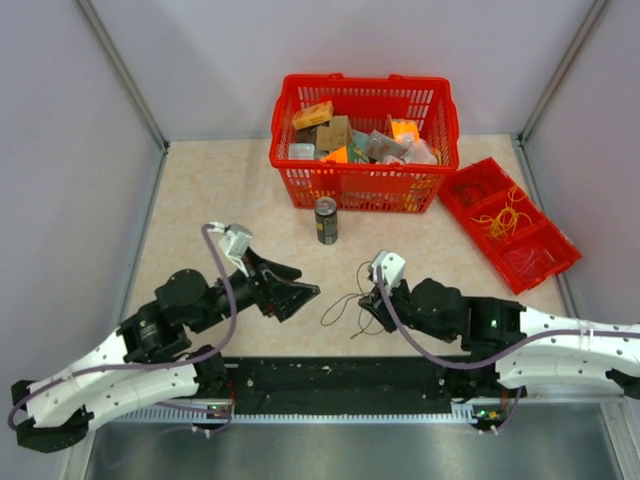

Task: Untangle the cables

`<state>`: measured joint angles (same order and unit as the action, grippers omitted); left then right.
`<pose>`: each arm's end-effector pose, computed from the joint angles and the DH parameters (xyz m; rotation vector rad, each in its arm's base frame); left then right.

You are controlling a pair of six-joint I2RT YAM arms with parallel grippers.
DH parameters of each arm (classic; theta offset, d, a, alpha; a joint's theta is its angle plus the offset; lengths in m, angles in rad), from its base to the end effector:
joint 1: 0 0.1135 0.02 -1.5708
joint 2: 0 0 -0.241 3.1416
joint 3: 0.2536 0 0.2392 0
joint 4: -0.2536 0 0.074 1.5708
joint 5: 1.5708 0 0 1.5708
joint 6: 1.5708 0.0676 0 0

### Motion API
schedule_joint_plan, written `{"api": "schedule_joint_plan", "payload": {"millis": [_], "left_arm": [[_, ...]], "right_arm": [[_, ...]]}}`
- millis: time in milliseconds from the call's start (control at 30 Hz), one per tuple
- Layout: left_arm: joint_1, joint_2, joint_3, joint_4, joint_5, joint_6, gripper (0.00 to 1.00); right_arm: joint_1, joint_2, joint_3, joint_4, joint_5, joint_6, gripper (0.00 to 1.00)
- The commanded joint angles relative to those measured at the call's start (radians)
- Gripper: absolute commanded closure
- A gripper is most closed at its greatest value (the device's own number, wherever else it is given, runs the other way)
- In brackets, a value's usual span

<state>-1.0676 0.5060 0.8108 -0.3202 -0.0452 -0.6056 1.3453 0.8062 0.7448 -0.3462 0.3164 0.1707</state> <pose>0.0767 -0.1331 0.3549 0.3600 1.6992 -1.2431 0.0685 0.2047 0.2783 -0.9379 1.7893 0.6753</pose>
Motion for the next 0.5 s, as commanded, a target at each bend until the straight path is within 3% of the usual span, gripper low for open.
{"api": "schedule_joint_plan", "payload": {"millis": [0, 133, 200, 333, 467], "left_arm": [[0.001, 0.062, -0.056, 0.156, 0.027, -0.011, 0.21], [0.001, 0.08, -0.145, 0.282, 0.129, -0.026, 0.09], [0.0, 0.086, -0.182, 0.354, 0.194, -0.036, 0.05], [0.001, 0.094, -0.272, 0.562, 0.258, -0.108, 0.06], [-0.006, 0.137, -0.285, 0.63, 0.228, -0.149, 0.16]], "right_arm": [[-0.005, -0.039, 0.094, -0.037, 0.174, 0.167, 1.0], [-0.008, -0.108, 0.11, -0.039, 0.174, 0.306, 1.0], [-0.037, -0.143, 0.117, -0.068, 0.213, 0.456, 1.0], [-0.115, -0.202, 0.081, -0.079, 0.165, 0.749, 1.0], [-0.133, -0.168, 0.079, -0.08, 0.151, 0.898, 1.0]]}}
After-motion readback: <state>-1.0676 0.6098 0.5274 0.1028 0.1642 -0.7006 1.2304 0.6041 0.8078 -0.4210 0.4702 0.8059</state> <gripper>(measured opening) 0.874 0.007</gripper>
